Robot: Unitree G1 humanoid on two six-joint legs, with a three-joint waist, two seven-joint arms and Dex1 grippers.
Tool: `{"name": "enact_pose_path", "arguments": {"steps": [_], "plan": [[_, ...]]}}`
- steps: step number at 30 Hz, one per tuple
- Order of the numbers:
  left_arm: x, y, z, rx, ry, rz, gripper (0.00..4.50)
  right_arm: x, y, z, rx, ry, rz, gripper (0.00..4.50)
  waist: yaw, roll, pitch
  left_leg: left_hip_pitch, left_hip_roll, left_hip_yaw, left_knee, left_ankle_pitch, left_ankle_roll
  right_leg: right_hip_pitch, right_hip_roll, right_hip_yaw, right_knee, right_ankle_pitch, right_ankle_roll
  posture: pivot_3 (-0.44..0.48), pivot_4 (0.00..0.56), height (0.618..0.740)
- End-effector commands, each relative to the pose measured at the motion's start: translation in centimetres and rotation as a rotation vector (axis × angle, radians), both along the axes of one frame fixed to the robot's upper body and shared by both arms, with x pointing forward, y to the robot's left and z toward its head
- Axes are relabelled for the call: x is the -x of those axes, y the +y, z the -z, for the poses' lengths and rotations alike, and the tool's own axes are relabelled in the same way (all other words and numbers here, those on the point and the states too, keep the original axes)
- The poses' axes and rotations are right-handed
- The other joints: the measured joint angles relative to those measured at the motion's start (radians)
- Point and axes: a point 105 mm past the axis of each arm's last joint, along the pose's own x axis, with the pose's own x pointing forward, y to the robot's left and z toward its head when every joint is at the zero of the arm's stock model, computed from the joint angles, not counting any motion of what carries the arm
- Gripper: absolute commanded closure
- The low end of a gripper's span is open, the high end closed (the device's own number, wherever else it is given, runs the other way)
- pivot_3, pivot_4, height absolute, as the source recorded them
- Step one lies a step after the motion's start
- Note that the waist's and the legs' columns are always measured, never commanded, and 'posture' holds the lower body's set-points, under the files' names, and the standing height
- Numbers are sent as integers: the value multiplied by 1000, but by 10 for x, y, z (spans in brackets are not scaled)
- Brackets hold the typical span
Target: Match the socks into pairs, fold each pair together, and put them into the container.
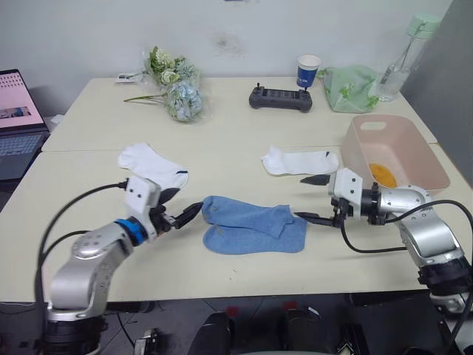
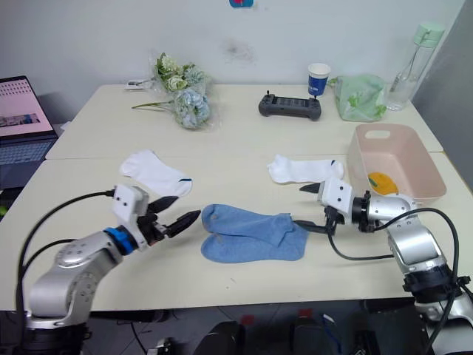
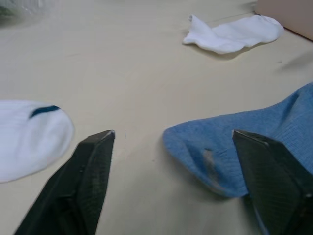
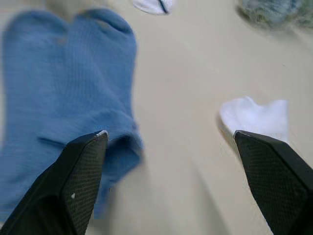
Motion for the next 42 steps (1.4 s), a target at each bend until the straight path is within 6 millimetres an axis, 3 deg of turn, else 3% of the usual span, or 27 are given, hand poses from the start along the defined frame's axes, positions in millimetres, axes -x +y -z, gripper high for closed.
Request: {"name": "enact_pose_path", "arguments": {"steps": [1, 5, 11, 17, 19, 23, 28, 31, 34, 42], "plan": [[10, 1, -11, -84, -63, 139, 173, 15, 21, -9, -41, -10, -58, 183, 0, 0, 0, 0, 0, 0, 0, 0, 0, 0, 0, 0, 0, 0, 0, 0, 150, 740], [2, 8, -4, -165, -49, 163, 173, 20, 27, 9, -52, 85, 1, 183, 3, 0, 0, 1, 0, -1, 0, 0, 0, 1, 0, 0, -1, 0, 0, 0, 150, 740], [-21, -8, 5, -99, -18, 131, 173, 18, 24, 16, -108, 160, 121, 183, 8, 0, 0, 0, -2, 0, 0, 0, 0, 1, 0, -1, -1, 0, 0, 0, 150, 740], [-27, -15, 26, -89, 67, 120, 173, 14, 29, 18, -142, 196, 225, 183, -5, 0, 0, 1, -1, -1, -2, 0, 0, -1, 0, 0, 1, 0, 0, 0, 150, 740], [-30, -17, 30, -94, 80, 120, 120, 13, 28, 19, -130, 196, 240, 555, -3, 0, 0, 1, -1, -1, -2, 0, 0, -1, 1, -1, 1, 0, 0, 0, 150, 740], [-32, -18, 29, -76, 79, 122, 926, 10, 30, 17, -164, 207, 257, 1664, -2, 0, 0, 1, -1, -1, -2, 0, 0, -1, 1, -1, 0, 0, 0, 0, 150, 740], [-29, -16, 31, -83, 89, 130, 2637, 8, 29, 20, -144, 204, 262, 3624, -2, 0, 0, 1, -1, -1, -2, 0, 0, -1, 0, -1, 0, 0, 0, 0, 150, 740], [-27, -17, 33, -91, 98, 137, 3683, 8, 29, 22, -132, 203, 257, 4500, -2, 0, 0, 1, -1, 0, -2, 0, 0, -1, 0, -1, 0, 0, 0, 0, 150, 740], [-26, -19, 33, -83, 98, 138, 4480, 6, 28, 21, -136, 198, 259, 4500, -2, 0, 0, 1, -1, -1, -2, 0, 0, -1, 0, -1, 0, 0, 0, 0, 150, 740], [-24, -13, 23, 22, 100, 77, 4480, 1, 27, 6, -176, 185, 246, 4500, -2, 0, 0, 1, -1, -1, -2, 0, 0, -1, 0, 0, 0, 0, 0, 0, 150, 740]]}}
